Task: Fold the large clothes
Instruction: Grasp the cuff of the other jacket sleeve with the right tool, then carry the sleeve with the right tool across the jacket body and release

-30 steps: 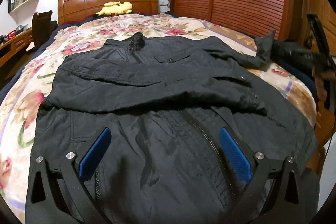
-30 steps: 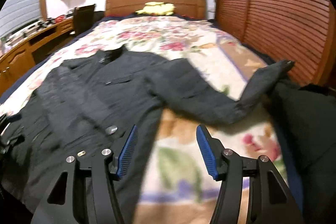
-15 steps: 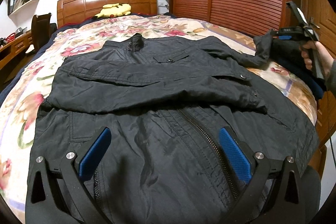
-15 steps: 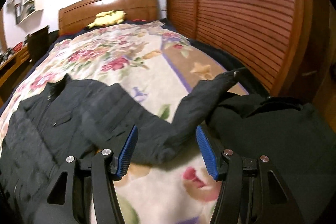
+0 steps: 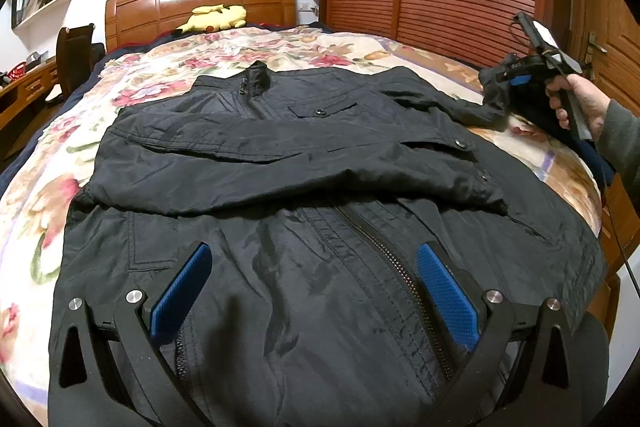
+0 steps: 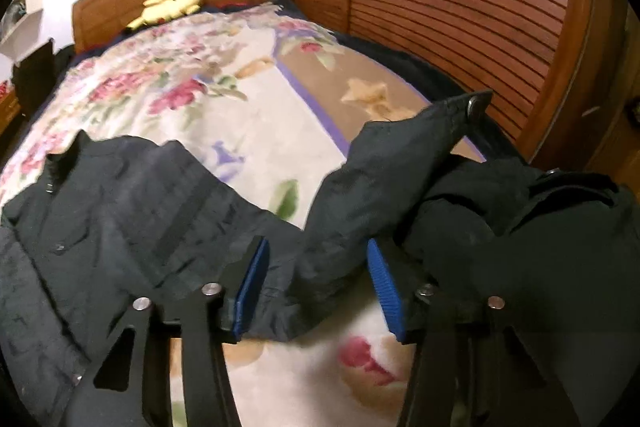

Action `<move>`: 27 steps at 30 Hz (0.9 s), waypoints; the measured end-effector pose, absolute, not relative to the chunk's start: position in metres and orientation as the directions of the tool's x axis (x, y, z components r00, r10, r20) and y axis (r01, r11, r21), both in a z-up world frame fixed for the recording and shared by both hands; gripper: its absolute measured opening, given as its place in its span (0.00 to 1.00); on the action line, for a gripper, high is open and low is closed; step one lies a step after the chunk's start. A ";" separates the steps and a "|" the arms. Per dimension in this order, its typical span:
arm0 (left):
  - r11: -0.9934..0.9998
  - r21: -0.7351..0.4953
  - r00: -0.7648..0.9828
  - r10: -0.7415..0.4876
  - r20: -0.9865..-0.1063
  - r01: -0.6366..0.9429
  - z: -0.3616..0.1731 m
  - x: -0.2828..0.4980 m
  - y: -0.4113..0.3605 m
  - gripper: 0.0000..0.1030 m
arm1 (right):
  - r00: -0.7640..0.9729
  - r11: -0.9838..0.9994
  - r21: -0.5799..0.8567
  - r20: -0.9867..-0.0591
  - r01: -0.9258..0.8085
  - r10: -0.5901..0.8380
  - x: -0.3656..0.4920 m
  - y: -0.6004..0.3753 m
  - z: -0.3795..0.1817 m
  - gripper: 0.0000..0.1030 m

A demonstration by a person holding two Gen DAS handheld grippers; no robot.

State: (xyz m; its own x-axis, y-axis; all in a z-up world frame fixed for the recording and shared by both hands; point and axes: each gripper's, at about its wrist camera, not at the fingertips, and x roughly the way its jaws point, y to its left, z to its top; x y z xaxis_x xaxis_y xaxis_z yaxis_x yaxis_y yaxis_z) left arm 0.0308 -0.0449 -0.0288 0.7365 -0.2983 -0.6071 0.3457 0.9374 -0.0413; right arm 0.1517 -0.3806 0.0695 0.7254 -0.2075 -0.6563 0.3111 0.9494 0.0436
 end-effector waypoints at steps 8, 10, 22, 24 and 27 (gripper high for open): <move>0.937 -0.038 0.739 -0.299 -0.604 0.347 -0.029 0.030 -0.044 1.00 | 0.712 0.944 -0.045 -0.645 0.328 -0.278 0.166 -0.371 0.076 0.03; 0.937 -0.036 0.741 -0.298 -0.602 0.348 -0.029 0.029 -0.044 1.00 | 0.741 0.950 -0.051 -0.613 0.309 -0.274 0.158 -0.366 0.081 0.02; 0.938 -0.049 0.750 -0.304 -0.588 0.342 -0.026 0.026 -0.040 1.00 | 0.885 0.986 -0.119 -0.438 0.115 -0.156 0.107 -0.276 0.130 0.01; 0.939 -0.051 0.753 -0.304 -0.583 0.340 -0.024 0.024 -0.037 1.00 | 0.904 0.989 -0.137 -0.415 0.053 -0.106 0.093 -0.250 0.139 0.01; 0.941 -0.052 0.760 -0.301 -0.576 0.334 -0.022 0.022 -0.033 1.00 | 0.920 0.986 -0.167 -0.390 -0.028 -0.040 0.076 -0.215 0.145 0.01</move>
State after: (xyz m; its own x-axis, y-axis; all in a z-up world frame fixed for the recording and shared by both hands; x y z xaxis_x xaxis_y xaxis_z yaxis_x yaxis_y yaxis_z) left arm 0.0222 -0.0333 -0.0223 0.7599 -0.3011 -0.5762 0.3336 0.9413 -0.0519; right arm 0.0759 -0.2147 0.1453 0.9200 -0.0398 -0.3899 -0.0283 0.9855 -0.1672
